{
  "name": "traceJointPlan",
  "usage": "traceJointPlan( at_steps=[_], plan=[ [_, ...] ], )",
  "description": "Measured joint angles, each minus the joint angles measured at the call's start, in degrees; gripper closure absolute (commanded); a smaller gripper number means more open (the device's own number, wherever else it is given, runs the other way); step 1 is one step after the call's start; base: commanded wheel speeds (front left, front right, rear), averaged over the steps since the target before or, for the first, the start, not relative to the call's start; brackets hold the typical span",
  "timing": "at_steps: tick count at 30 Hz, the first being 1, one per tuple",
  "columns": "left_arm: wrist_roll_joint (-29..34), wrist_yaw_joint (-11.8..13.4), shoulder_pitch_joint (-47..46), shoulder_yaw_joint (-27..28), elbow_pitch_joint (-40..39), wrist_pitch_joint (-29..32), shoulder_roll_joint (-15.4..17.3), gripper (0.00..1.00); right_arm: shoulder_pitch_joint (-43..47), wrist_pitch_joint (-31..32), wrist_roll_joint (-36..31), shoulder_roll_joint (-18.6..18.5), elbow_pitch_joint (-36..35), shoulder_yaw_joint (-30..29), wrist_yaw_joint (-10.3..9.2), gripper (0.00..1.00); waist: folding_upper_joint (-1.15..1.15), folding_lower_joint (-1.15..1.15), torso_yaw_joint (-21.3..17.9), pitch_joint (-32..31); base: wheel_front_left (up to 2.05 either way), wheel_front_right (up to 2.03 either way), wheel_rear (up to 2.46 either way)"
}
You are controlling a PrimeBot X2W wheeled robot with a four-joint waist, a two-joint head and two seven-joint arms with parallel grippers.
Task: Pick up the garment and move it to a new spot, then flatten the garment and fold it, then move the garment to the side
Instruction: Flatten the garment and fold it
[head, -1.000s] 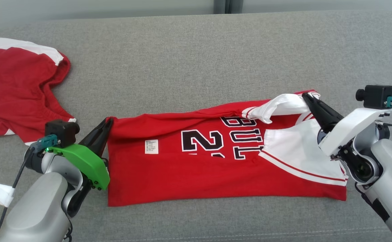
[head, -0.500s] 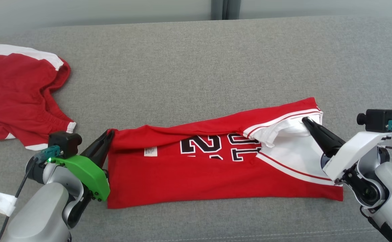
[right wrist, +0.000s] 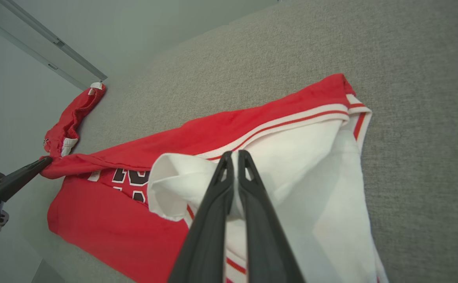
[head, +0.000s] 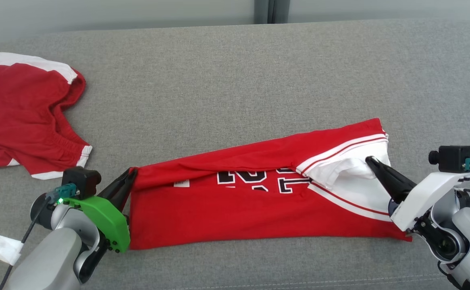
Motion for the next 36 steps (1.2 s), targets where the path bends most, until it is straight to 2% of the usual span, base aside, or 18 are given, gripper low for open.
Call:
traceJointPlan(
  at_steps=[1, 6, 7, 10, 11, 21, 33, 36],
  plan=[
    [0.0, 0.0, 0.06, -0.1, 0.03, -0.01, 0.0, 0.63, 0.35, 0.0, 0.03, 0.0, 0.05, 0.14, 0.0, 1.0, 0.0, 0.0, 0.03, -0.02, 0.0, 0.0, 0.0],
    [0.03, -0.01, 0.53, -0.26, 0.29, -0.01, -0.02, 0.0, 1.6, 0.01, 0.6, -0.08, 0.77, 0.58, 0.0, 1.0, 0.0, 0.0, 0.16, -0.42, 0.0, 0.0, 0.0],
    [0.03, 0.0, 0.82, -0.26, 0.29, -0.01, -0.02, 0.0, 1.69, 0.02, 0.6, -0.16, 0.94, 0.58, 0.0, 1.0, 0.0, 0.0, 0.17, -0.49, 0.0, 0.0, 0.0],
    [-0.01, -0.01, 1.31, -0.29, 0.71, 0.4, -0.04, 0.0, 1.76, 0.02, 0.62, -0.32, 1.24, 0.59, 0.0, 0.36, 0.0, 0.0, 0.17, -0.66, 0.0, 0.0, 0.0],
    [-0.02, -0.01, 1.37, -0.29, 0.89, 0.51, -0.04, 0.0, 1.77, 0.02, 0.71, -0.32, 1.36, 0.58, 0.0, 0.0, 0.0, 0.0, 0.15, -0.72, 0.0, 0.0, 0.0],
    [-0.35, 0.35, 2.15, 0.54, 1.49, -0.05, -0.04, 0.0, 3.01, -0.2, 1.44, -0.54, 2.25, 0.7, 0.0, 0.0, 0.0, 0.0, 0.17, -1.69, 0.0, 0.0, 0.0],
    [-2.08, 2.46, 2.82, 3.85, -0.83, -2.13, -0.24, 0.0, 3.04, -8.0, 0.0, -0.52, 1.03, -2.63, -0.01, 0.0, 0.0, 0.0, 0.1, -3.44, 0.0, 0.0, 0.0],
    [-3.08, 3.16, 3.69, 4.46, -1.92, -2.59, -0.4, 0.0, 3.04, -10.85, -0.76, -0.26, 0.93, -3.91, -0.69, 0.0, 0.0, 0.0, 0.02, -4.03, 0.0, 0.0, 0.0]
  ],
)
